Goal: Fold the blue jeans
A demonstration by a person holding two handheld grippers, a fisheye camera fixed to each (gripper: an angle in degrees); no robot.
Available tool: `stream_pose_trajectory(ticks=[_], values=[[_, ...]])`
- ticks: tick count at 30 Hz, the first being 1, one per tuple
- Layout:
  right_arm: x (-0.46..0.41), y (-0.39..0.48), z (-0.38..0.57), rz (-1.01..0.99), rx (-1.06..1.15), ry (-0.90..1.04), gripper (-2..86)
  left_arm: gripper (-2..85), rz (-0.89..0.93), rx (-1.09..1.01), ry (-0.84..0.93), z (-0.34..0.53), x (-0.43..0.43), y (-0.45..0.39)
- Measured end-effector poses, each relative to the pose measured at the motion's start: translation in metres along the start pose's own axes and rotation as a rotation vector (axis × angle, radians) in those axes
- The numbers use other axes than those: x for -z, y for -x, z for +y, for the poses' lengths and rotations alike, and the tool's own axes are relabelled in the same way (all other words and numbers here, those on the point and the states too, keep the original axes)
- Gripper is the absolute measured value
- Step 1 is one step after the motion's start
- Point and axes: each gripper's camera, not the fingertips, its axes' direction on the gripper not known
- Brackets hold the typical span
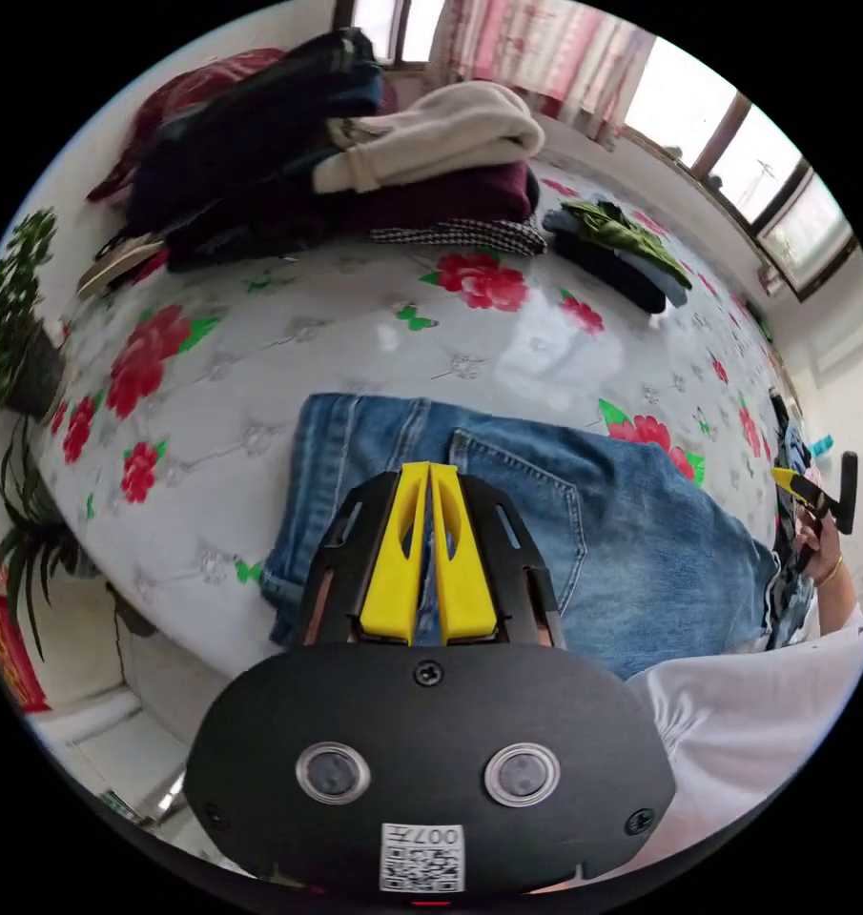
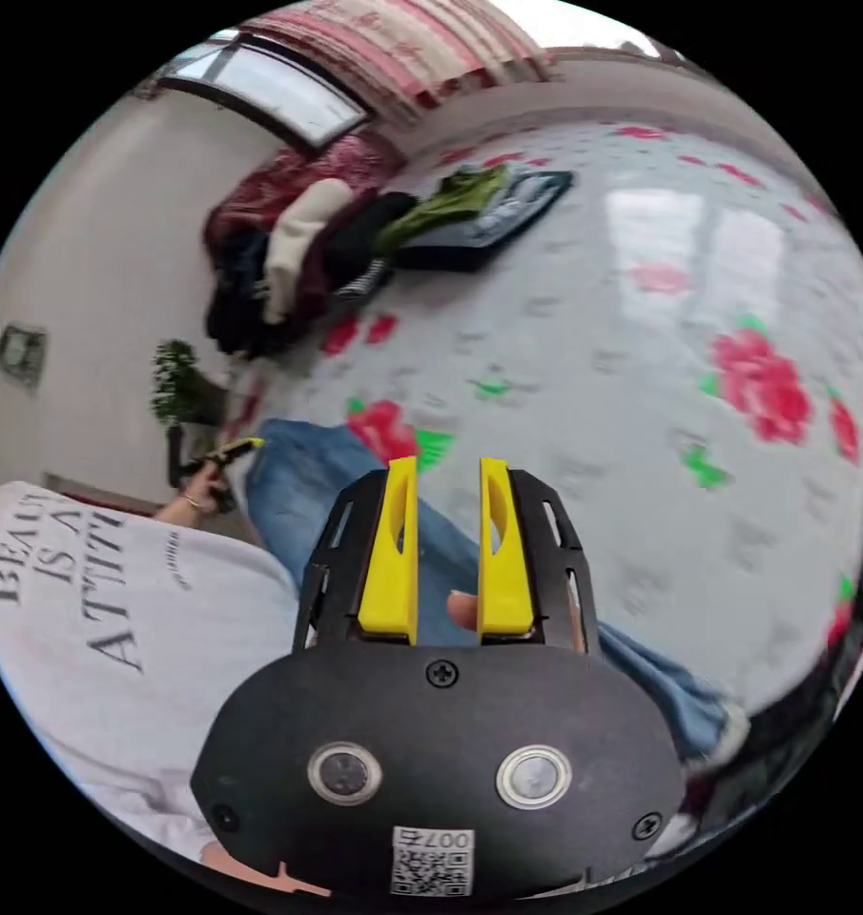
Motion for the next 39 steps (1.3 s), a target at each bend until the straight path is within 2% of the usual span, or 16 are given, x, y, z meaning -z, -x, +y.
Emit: stream_pose_trajectory(ticks=[6, 12, 14, 16, 17, 18, 20, 22, 24, 26, 29, 31, 34, 39], values=[[-0.113, -0.008, -0.060, -0.147, 0.066, 0.247, 6.6, -0.9, -0.101, 0.160, 0.019, 0.047, 0.008, 0.032], [-0.135, 0.015, -0.047, -0.284, 0.227, 0.520, 7.0, -1.0, -0.142, 0.136, 0.083, 0.064, -0.017, 0.034], [-0.130, 0.020, -0.041, -0.273, 0.283, 0.571, 7.0, -1.0, -0.138, 0.133, 0.085, 0.065, -0.028, 0.031], [-0.113, 0.021, -0.043, -0.146, 0.335, 0.506, 7.1, -1.0, -0.136, 0.134, 0.081, 0.064, -0.031, 0.029], [-0.096, 0.013, -0.049, -0.069, 0.327, 0.405, 7.2, -1.0, -0.133, 0.132, 0.079, 0.064, -0.032, 0.029], [-0.084, 0.000, -0.059, -0.038, 0.279, 0.332, 7.5, -1.0, -0.132, 0.127, 0.077, 0.065, -0.032, 0.028], [-0.080, -0.030, -0.077, -0.060, 0.181, 0.311, 8.0, -1.0, -0.123, 0.105, 0.068, 0.067, -0.032, 0.027], [-0.092, -0.064, -0.089, -0.078, 0.091, 0.373, 8.4, -1.0, -0.114, 0.096, 0.062, 0.069, -0.032, 0.027], [-0.107, -0.092, -0.094, -0.236, 0.006, 0.462, 8.5, -1.0, -0.105, 0.096, 0.062, 0.070, -0.032, 0.027], [-0.106, -0.089, -0.095, -0.335, 0.041, 0.500, 8.4, -1.0, -0.096, 0.103, 0.070, 0.070, -0.031, 0.028], [-0.094, -0.074, -0.095, -0.319, 0.141, 0.559, 7.9, -1.0, -0.091, 0.097, 0.060, 0.073, -0.032, 0.027], [-0.096, -0.077, -0.100, -0.337, 0.124, 0.604, 7.6, -1.0, -0.093, 0.095, 0.052, 0.074, -0.033, 0.025], [-0.110, -0.104, -0.118, -0.354, -0.019, 0.671, 7.5, -0.9, -0.103, 0.098, 0.050, 0.074, -0.034, 0.022], [-0.146, -0.162, -0.153, -0.555, -0.379, 0.700, 7.3, -0.9, -0.104, 0.092, 0.044, 0.077, -0.032, 0.020]])
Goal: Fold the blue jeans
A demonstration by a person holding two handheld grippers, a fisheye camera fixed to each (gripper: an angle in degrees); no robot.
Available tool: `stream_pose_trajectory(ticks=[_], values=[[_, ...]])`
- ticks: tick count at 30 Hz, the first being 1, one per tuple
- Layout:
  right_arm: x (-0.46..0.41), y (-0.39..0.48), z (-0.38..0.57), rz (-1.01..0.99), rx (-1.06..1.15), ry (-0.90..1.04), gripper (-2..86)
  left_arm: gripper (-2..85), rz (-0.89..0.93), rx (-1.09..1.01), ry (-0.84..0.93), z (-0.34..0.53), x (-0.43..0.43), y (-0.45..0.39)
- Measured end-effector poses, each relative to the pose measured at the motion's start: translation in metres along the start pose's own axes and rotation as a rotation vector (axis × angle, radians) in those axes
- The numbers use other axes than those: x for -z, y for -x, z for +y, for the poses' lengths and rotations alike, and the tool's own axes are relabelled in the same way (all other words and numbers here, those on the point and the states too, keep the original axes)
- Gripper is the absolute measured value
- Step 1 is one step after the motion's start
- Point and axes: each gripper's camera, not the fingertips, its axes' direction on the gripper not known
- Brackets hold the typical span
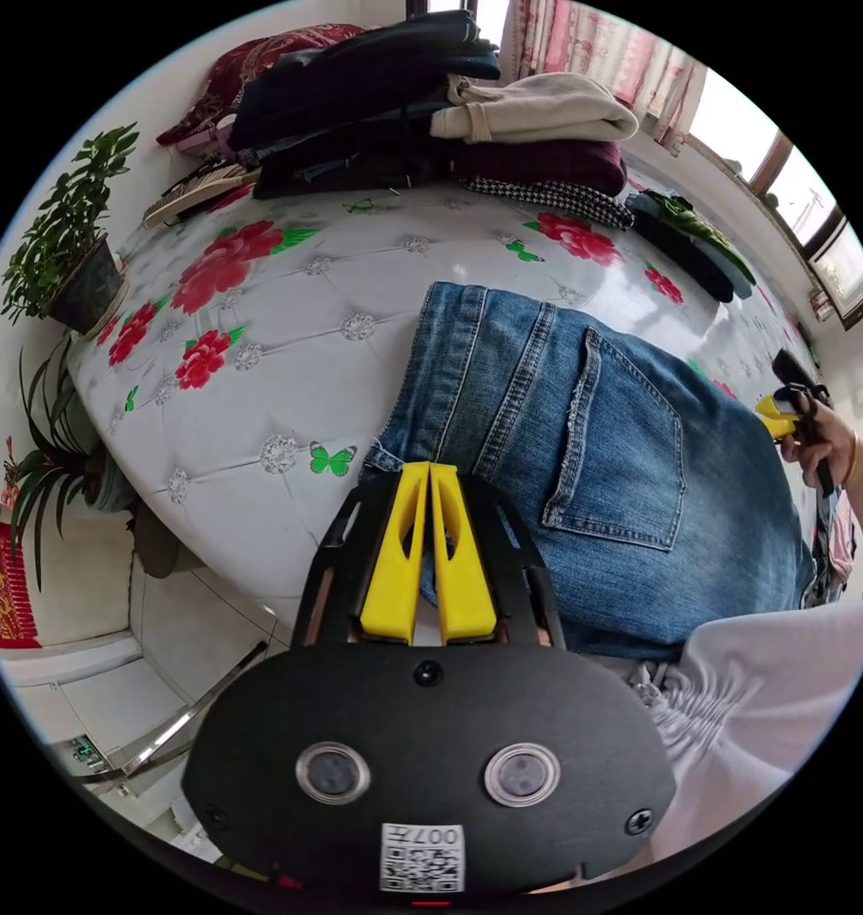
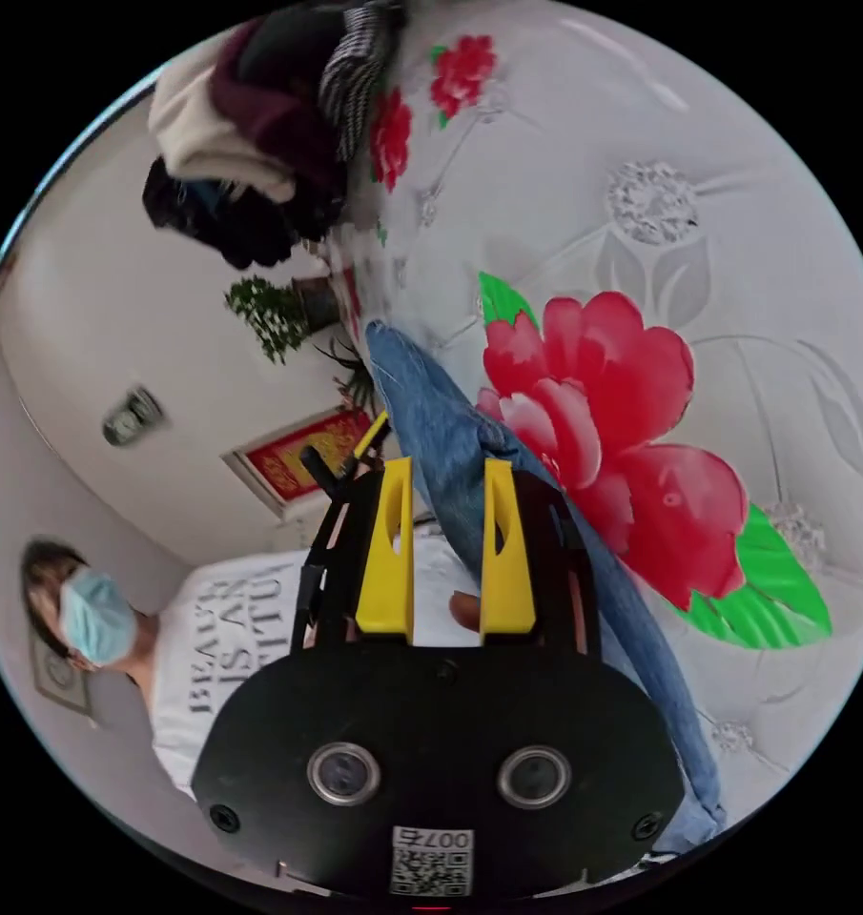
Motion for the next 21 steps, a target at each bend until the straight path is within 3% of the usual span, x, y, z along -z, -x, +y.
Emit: stream_pose_trajectory(ticks=[8, 13, 15, 18, 21], values=[[0.031, -0.016, -0.019, 0.093, -0.078, 0.000, 4.6, -1.0, 0.005, 0.003, -0.014, 0.006, 0.005, 0.000], [0.001, -0.031, -0.034, -0.188, -0.104, -0.060, 2.0, -1.0, -0.008, 0.002, -0.016, 0.006, 0.009, -0.001], [-0.005, -0.020, -0.037, -0.019, -0.072, -0.095, 0.5, -1.0, -0.012, -0.005, 0.001, 0.004, 0.011, 0.001], [0.028, -0.021, -0.025, -0.004, -0.073, -0.274, 0.0, -1.0, -0.046, -0.036, 0.022, 0.004, 0.017, 0.007], [0.020, -0.002, -0.018, 0.116, -0.007, -0.279, -0.2, -1.0, -0.033, 0.006, 0.010, 0.007, 0.027, 0.022]])
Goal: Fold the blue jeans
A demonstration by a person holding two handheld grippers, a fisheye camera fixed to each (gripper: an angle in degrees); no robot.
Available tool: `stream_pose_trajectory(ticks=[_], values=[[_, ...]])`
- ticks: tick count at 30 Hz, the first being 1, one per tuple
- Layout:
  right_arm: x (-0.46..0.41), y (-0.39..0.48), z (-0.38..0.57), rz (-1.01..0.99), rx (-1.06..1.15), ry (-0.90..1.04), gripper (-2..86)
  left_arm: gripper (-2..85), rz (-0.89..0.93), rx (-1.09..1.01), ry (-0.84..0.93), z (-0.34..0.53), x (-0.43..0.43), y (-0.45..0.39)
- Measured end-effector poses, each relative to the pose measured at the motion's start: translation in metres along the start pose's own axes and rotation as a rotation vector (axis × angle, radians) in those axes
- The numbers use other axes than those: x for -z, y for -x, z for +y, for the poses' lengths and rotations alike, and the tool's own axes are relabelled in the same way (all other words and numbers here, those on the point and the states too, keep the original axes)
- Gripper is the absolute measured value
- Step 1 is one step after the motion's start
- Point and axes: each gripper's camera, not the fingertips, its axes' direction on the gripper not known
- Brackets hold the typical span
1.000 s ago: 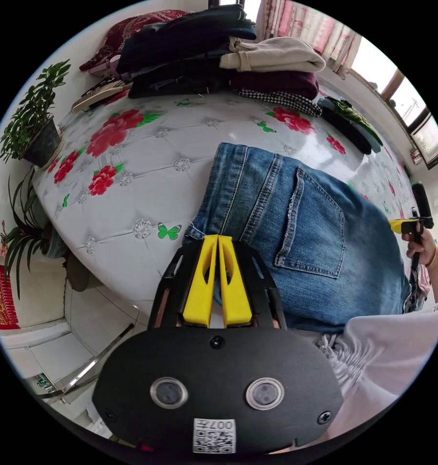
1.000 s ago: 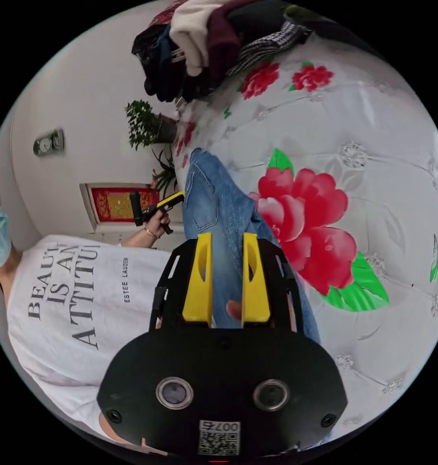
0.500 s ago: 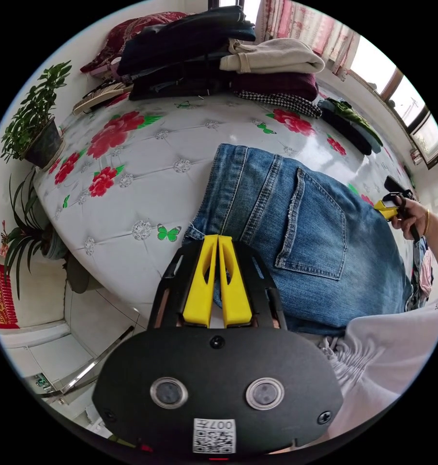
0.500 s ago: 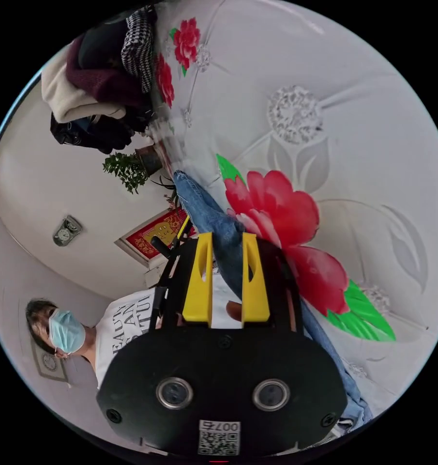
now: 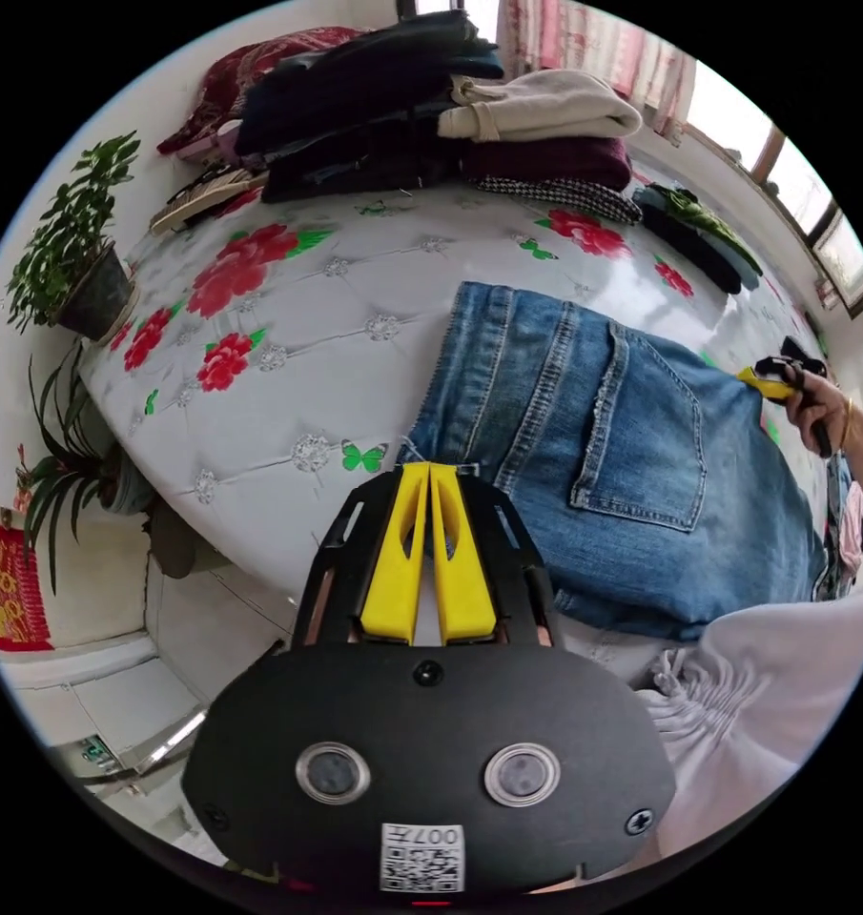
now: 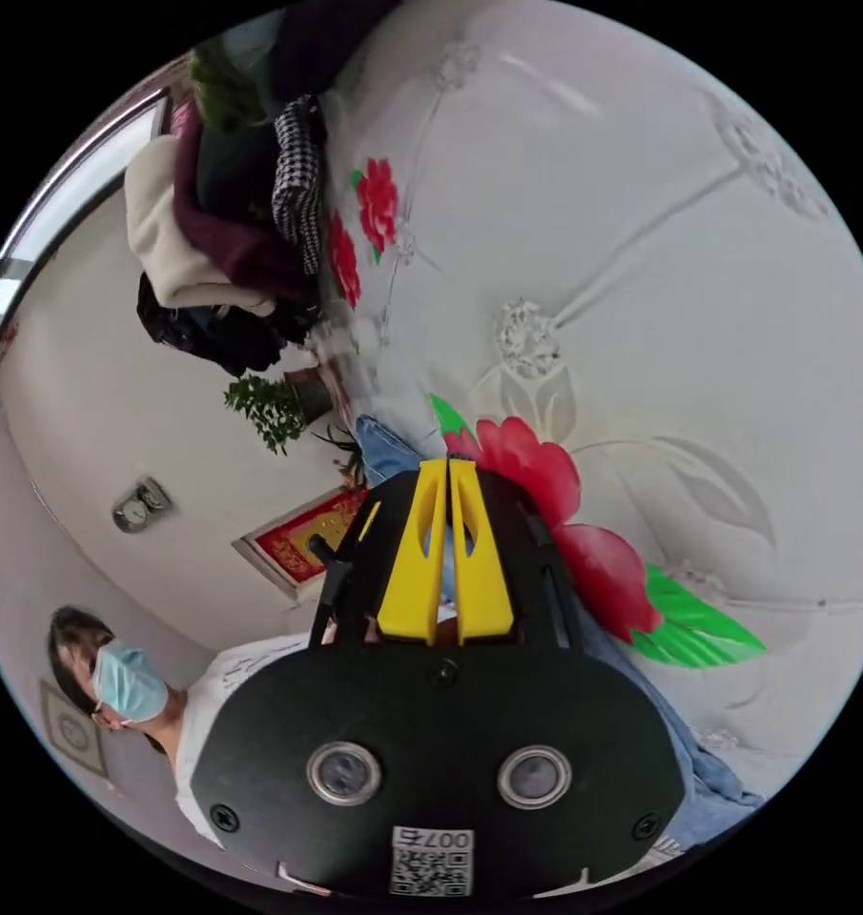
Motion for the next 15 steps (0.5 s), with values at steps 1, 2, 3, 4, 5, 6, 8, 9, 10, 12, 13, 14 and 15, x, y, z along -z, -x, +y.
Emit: stream_pose_trajectory(ticks=[1, 2, 3, 4, 5, 6, 8, 9, 10, 12, 13, 14, 15], values=[[-0.001, 0.007, 0.003, 0.040, 0.023, -0.020, -0.2, -0.9, -0.021, 0.051, 0.004, 0.002, 0.005, 0.009], [-0.003, 0.018, 0.009, 0.119, 0.060, -0.072, -0.1, -0.9, -0.034, 0.082, 0.020, 0.005, 0.007, 0.019], [-0.006, 0.024, 0.016, 0.172, 0.079, -0.126, -0.1, -0.9, -0.023, 0.096, 0.021, 0.007, 0.008, 0.025], [-0.007, 0.025, 0.020, 0.179, 0.079, -0.153, 0.0, -0.9, 0.022, 0.134, 0.019, 0.013, 0.009, 0.037], [-0.011, 0.025, 0.028, 0.168, 0.076, -0.194, 0.1, -0.8, 0.073, 0.192, 0.013, 0.018, 0.012, 0.050], [-0.011, 0.026, 0.040, 0.174, 0.080, -0.253, 0.4, -0.7, 0.107, 0.216, 0.006, 0.020, 0.013, 0.055], [-0.008, 0.033, 0.069, 0.219, 0.095, -0.399, 1.0, -0.2, 0.237, 0.260, -0.018, 0.023, 0.020, 0.067], [-0.009, 0.039, 0.090, 0.240, 0.128, -0.472, 1.5, 0.3, 0.249, 0.259, -0.027, 0.022, 0.023, 0.067], [-0.011, 0.042, 0.100, 0.247, 0.148, -0.491, 1.8, 1.3, 0.260, 0.238, -0.057, 0.021, 0.027, 0.065], [-0.036, 0.058, 0.137, 0.259, 0.283, -0.468, 2.7, 4.1, 0.267, 0.202, -0.084, 0.013, 0.030, 0.061], [-0.046, 0.063, 0.146, 0.266, 0.329, -0.442, 2.9, 5.6, 0.286, 0.191, -0.082, 0.006, 0.028, 0.059], [-0.071, 0.074, 0.163, 0.306, 0.409, -0.380, 3.2, 6.6, 0.328, 0.176, -0.082, -0.003, 0.025, 0.057], [-0.101, 0.083, 0.179, 0.364, 0.479, -0.294, 3.5, 7.0, 0.347, 0.166, -0.083, -0.008, 0.024, 0.056]])
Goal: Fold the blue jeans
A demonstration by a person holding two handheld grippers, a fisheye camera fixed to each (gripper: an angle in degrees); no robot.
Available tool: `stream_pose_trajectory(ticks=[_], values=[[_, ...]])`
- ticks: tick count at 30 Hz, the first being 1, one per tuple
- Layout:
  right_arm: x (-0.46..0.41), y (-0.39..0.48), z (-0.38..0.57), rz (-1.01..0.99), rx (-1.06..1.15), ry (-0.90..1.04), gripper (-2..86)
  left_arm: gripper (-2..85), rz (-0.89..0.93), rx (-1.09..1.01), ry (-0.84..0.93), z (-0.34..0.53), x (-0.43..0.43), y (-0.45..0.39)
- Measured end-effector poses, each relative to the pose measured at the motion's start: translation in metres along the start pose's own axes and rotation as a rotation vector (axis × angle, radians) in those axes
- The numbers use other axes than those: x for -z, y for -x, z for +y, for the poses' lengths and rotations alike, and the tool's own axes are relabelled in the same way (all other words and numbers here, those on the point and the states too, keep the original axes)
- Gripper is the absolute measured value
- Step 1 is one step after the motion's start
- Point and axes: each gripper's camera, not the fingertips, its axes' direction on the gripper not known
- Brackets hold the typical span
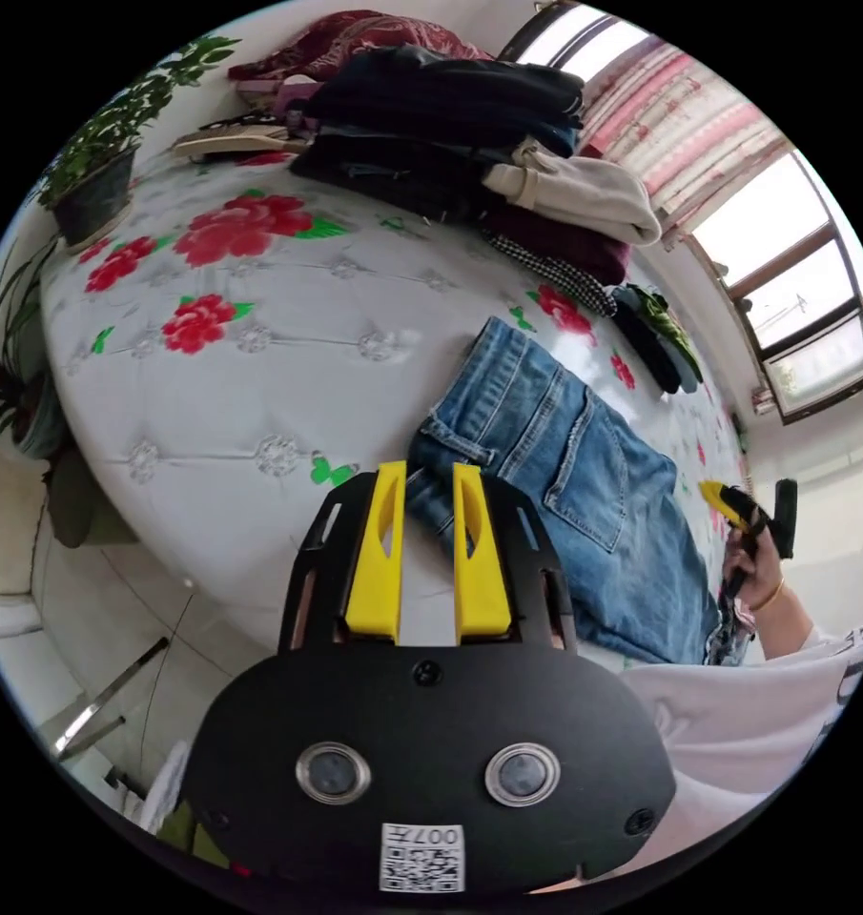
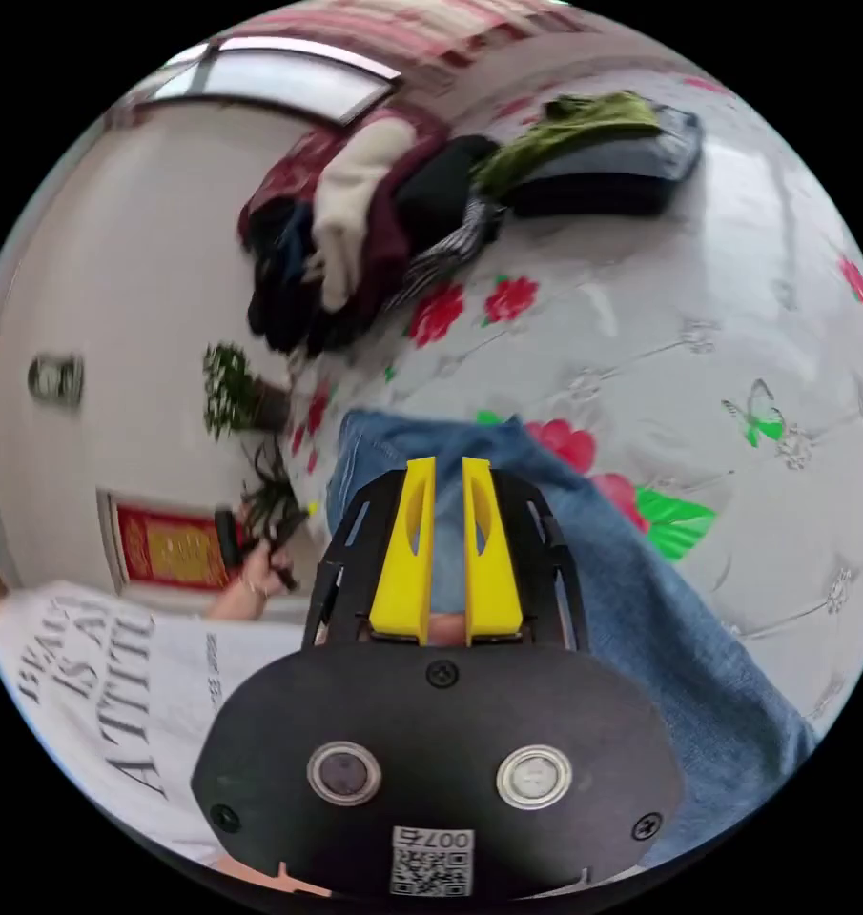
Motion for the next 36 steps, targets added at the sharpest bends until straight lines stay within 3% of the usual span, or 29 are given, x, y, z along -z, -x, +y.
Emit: stream_pose_trajectory(ticks=[4, 6, 9, 16, 18, 20, 24, 31, 36], values=[[-0.074, 0.066, 0.048, 0.077, 0.224, 0.236, 4.7, 6.7, -0.054, -0.020, 0.056, -0.027, -0.018, -0.012], [-0.119, 0.093, 0.071, 0.139, 0.319, 0.356, 5.2, 0.6, -0.109, -0.061, 0.074, -0.035, -0.017, -0.021], [-0.164, 0.099, 0.089, 0.293, 0.318, 0.477, 3.9, -0.6, -0.109, -0.160, 0.081, -0.042, -0.004, -0.033], [-0.137, 0.112, 0.087, 0.228, 0.310, 0.393, 0.2, -0.9, -0.012, -0.186, -0.061, -0.038, 0.082, -0.021], [-0.128, 0.120, 0.093, 0.191, 0.334, 0.360, 0.1, -0.9, -0.059, -0.228, -0.078, -0.034, 0.096, -0.023], [-0.134, 0.117, 0.097, 0.164, 0.303, 0.368, 0.3, -0.9, -0.117, -0.237, -0.040, -0.033, 0.089, -0.013], [-0.154, 0.089, 0.105, 0.178, 0.123, 0.396, 2.1, -0.8, -0.052, -0.103, 0.148, -0.037, 0.032, 0.026], [-0.042, 0.044, 0.145, 0.049, -0.135, 0.048, 6.4, -0.4, -0.015, 0.019, 0.063, -0.054, 0.068, 0.042], [0.082, -0.041, 0.300, 0.062, -0.677, -0.547, 8.5, 0.8, 0.046, 0.164, 0.019, -0.047, 0.099, 0.058]])
